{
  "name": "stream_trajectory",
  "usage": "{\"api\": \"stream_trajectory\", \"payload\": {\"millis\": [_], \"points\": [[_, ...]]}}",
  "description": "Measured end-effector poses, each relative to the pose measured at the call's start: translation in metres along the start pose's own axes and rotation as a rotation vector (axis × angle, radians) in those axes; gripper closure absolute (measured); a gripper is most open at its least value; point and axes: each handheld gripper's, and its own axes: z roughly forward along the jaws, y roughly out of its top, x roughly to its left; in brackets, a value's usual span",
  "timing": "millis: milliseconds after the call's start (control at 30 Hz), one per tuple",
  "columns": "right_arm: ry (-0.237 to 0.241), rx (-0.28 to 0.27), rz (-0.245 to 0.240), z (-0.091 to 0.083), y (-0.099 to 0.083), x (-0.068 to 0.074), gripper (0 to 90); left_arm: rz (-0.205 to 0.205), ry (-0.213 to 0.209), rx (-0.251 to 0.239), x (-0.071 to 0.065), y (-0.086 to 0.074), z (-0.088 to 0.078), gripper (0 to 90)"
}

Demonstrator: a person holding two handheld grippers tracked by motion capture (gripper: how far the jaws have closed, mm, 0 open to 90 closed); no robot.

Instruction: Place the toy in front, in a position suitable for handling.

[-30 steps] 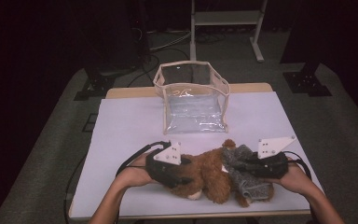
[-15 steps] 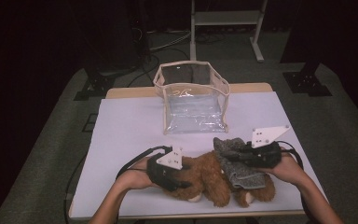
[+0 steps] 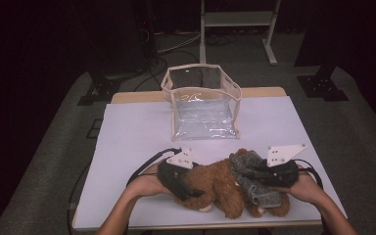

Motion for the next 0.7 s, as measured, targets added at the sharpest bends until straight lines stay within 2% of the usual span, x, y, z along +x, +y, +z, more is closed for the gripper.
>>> {"api": "stream_trajectory", "payload": {"millis": [33,67,167,200,267,367,500,600,700], "points": [[-0.001,-0.004,0.004,0.000,-0.001,0.000,80.7,0.002,-0.003,0.005,-0.001,0.000,0.002,13.4],[0.001,-0.009,0.006,-0.001,-0.003,0.000,80.7,0.024,0.002,0.016,-0.001,0.001,0.003,17.3],[-0.003,-0.025,0.024,-0.001,-0.005,-0.002,80.7,0.065,0.045,0.055,-0.001,0.002,0.000,43.6],[-0.006,-0.027,0.024,-0.001,-0.005,-0.002,80.7,0.075,0.054,0.061,-0.001,0.003,-0.001,49.5],[-0.010,-0.033,0.029,0.000,-0.003,-0.004,80.6,0.097,0.085,0.063,0.000,0.005,-0.004,55.6],[-0.022,-0.048,0.035,0.000,0.000,-0.010,80.6,0.116,0.135,0.052,0.003,0.005,-0.011,59.6],[-0.030,-0.056,0.030,0.005,0.010,-0.019,80.5,0.125,0.164,0.066,0.010,0.005,-0.018,60.2],[-0.032,-0.054,0.021,0.011,0.019,-0.026,80.5,0.135,0.211,0.076,0.018,0.006,-0.027,60.1],[-0.033,-0.058,0.020,0.020,0.030,-0.034,80.4,0.139,0.275,0.083,0.026,0.008,-0.042,60.1]]}}
